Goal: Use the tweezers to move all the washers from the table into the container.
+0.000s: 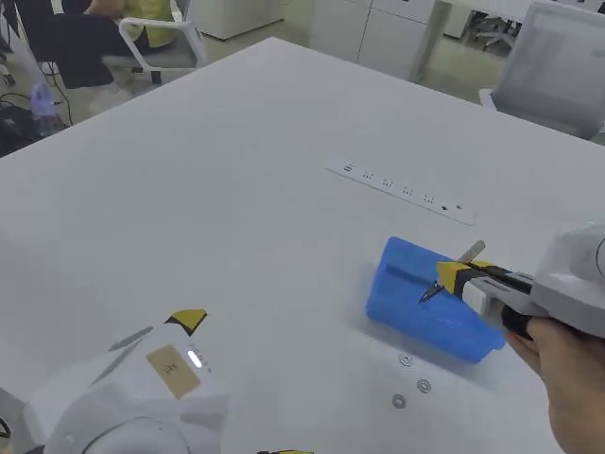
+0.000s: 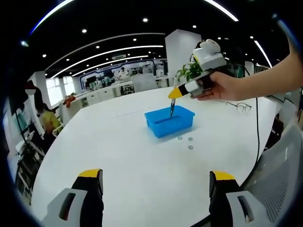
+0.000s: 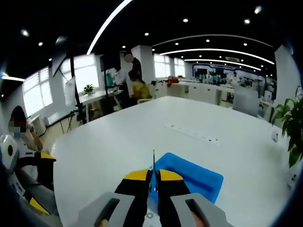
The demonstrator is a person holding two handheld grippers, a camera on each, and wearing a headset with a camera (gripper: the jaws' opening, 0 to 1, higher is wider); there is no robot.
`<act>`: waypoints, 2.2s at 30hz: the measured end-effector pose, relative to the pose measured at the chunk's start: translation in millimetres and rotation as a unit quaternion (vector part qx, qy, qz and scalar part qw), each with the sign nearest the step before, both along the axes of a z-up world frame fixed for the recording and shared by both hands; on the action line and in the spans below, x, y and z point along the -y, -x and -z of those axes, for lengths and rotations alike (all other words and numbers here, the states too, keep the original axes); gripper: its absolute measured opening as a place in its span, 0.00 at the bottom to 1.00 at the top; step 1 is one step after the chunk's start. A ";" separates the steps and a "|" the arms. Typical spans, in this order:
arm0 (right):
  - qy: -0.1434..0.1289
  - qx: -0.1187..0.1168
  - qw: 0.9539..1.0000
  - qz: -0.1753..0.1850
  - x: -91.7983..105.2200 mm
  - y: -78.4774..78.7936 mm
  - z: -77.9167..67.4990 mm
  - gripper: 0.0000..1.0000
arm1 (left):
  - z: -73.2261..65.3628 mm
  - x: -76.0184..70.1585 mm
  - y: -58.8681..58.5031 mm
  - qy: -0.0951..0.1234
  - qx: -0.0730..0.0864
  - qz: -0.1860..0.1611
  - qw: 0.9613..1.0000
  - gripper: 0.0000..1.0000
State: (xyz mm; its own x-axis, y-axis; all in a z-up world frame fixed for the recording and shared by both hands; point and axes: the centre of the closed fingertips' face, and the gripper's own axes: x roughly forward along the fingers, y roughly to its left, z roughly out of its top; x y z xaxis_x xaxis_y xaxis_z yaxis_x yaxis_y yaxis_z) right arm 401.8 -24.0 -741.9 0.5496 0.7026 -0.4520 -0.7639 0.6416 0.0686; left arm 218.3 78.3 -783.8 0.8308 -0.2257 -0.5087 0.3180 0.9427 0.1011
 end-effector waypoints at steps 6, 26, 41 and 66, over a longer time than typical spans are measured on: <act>0.007 -0.014 1.000 -0.025 -0.9 18.3 9.0 0.02 | -0.6 1.4 0.4 0.002 0.001 0.003 1.000 0.94; 0.035 -0.072 0.997 -0.019 18.3 58.2 61.7 0.02 | 0.7 1.4 0.9 -0.001 -0.003 0.004 1.000 0.92; 0.050 -0.083 0.995 -0.015 22.1 60.0 79.5 0.02 | 2.9 1.7 1.7 -0.005 -0.009 0.006 1.000 0.91; 0.080 -0.057 0.995 -0.017 18.6 71.1 78.9 0.01 | 4.7 1.4 2.2 -0.011 -0.014 0.006 1.000 0.90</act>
